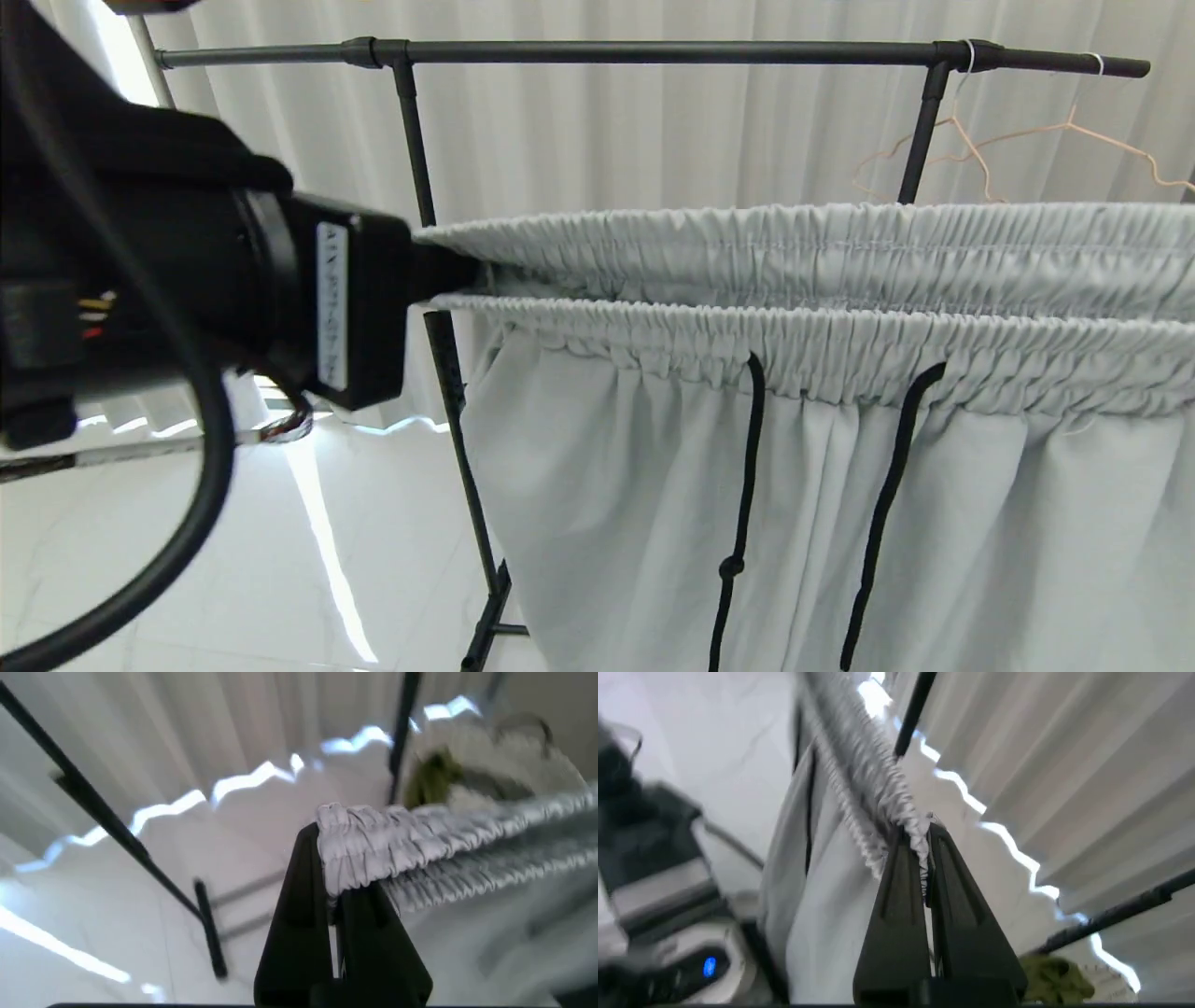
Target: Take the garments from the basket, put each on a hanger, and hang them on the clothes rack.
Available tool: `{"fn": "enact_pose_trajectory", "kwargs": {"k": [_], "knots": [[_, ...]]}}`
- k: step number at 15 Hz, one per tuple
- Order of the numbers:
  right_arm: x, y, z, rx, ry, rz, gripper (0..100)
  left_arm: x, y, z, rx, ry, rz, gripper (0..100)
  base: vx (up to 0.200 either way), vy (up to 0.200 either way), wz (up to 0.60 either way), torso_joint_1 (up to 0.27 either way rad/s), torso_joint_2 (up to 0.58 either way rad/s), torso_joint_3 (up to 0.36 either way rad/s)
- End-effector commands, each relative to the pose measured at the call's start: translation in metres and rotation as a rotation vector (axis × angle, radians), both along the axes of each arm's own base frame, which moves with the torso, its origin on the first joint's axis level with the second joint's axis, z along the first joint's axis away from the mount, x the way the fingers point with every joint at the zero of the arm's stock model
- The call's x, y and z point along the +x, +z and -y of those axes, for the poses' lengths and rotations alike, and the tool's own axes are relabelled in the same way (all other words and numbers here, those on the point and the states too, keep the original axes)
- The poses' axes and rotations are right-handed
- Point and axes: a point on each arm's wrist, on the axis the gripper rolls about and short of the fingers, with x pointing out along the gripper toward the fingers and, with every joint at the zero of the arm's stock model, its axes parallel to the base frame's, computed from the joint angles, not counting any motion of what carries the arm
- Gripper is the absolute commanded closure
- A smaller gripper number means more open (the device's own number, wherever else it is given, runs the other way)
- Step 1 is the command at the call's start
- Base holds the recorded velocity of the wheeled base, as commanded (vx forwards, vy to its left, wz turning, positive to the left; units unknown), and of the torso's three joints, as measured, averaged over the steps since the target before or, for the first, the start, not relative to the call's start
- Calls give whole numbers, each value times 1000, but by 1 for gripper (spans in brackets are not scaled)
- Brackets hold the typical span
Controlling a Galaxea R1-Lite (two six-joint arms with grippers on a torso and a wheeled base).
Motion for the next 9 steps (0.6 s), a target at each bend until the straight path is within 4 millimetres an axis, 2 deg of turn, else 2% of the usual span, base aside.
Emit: {"fn": "enact_pose_trajectory", "kwargs": {"k": [1, 3, 6, 7, 9], "knots": [[13, -4, -21, 19, -11, -1, 100, -31, 8, -30, -63, -107, -76, 100, 0, 0, 0, 0, 0, 0], [26, -6, -41, 71, -7, 30, 100, -57, 8, -51, -95, -232, -168, 100, 0, 0, 0, 0, 0, 0], [43, -8, -69, 111, -5, 58, 100, -84, 15, -73, -203, -459, -214, 100, 0, 0, 0, 0, 0, 0], [47, -7, -76, 119, -5, 63, 100, -90, 17, -81, -221, -529, -211, 100, 0, 0, 0, 0, 0, 0], [50, -8, -81, 123, -5, 65, 100, -93, 19, -88, -228, -560, -193, 100, 0, 0, 0, 0, 0, 0]]}}
